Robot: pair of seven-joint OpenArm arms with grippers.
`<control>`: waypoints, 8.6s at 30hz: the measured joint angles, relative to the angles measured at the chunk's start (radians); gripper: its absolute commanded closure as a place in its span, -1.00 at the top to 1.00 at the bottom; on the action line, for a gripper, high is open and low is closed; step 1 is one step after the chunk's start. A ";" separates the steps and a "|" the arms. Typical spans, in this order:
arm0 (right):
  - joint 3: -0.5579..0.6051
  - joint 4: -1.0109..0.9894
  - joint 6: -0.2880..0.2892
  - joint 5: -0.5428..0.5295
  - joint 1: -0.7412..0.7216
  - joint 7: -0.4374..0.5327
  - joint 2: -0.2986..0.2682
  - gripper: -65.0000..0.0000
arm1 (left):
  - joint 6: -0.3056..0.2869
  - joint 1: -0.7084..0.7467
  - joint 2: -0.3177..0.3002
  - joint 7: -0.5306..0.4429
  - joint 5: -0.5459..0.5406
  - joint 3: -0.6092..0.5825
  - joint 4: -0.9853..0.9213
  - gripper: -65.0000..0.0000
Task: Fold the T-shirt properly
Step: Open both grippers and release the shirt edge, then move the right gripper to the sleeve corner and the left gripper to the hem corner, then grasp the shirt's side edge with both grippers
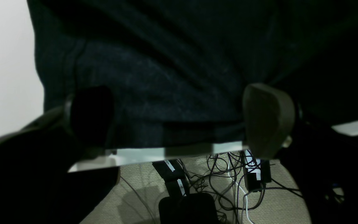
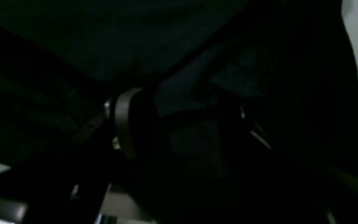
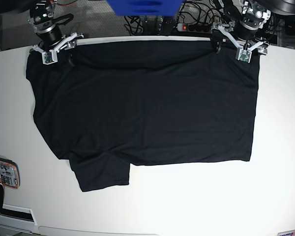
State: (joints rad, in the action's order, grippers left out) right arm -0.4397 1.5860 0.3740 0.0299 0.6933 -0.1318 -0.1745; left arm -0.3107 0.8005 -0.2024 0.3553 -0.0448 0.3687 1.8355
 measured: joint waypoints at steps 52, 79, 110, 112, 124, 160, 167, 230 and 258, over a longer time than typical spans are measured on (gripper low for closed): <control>-0.021 0.267 -0.008 -0.011 -0.103 -0.272 0.006 0.07 | 0.001 -0.083 0.043 0.029 0.106 0.026 0.206 1.00; 0.311 0.272 0.014 -0.021 -0.363 -0.322 -0.299 0.07 | -0.009 -0.350 0.055 0.238 0.098 -0.125 0.199 1.00; 0.308 0.317 0.007 -0.011 -0.292 -0.356 -0.014 0.07 | -0.083 -1.224 -0.284 0.431 -0.242 -0.124 -0.809 0.10; 0.308 0.317 0.011 -0.011 -0.290 -0.350 -0.013 0.07 | -0.082 -1.228 -0.297 0.418 -0.245 -0.126 -0.832 0.10; 0.309 0.317 0.018 -0.011 -0.282 -0.359 -0.013 0.07 | -0.082 -1.158 -0.318 0.202 -0.175 -0.126 -1.004 0.09; 0.308 0.317 0.018 -0.011 -0.283 -0.354 -0.013 0.06 | -0.064 -1.139 -0.210 0.194 -0.149 -0.120 -0.930 -1.00; 0.307 0.317 0.018 -0.011 -0.291 -0.354 -0.014 0.06 | -0.077 -1.063 -0.195 0.214 -0.148 -0.127 -0.793 -1.00; 0.287 -0.880 0.016 0.193 -1.242 -0.345 -0.012 0.07 | -0.071 -0.991 -0.200 0.206 -0.157 -0.119 -0.724 -1.00; 0.221 -0.930 0.018 0.208 -1.232 -0.238 -0.013 -1.00 | -0.071 -0.991 -0.203 0.206 -0.153 -0.119 -0.724 -1.00</control>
State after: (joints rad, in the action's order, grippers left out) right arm -0.2184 0.6559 0.3920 0.2375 -0.5388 -0.3702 -0.1871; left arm -0.3820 -0.1905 -0.4049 0.5617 -0.1974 0.2497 1.1110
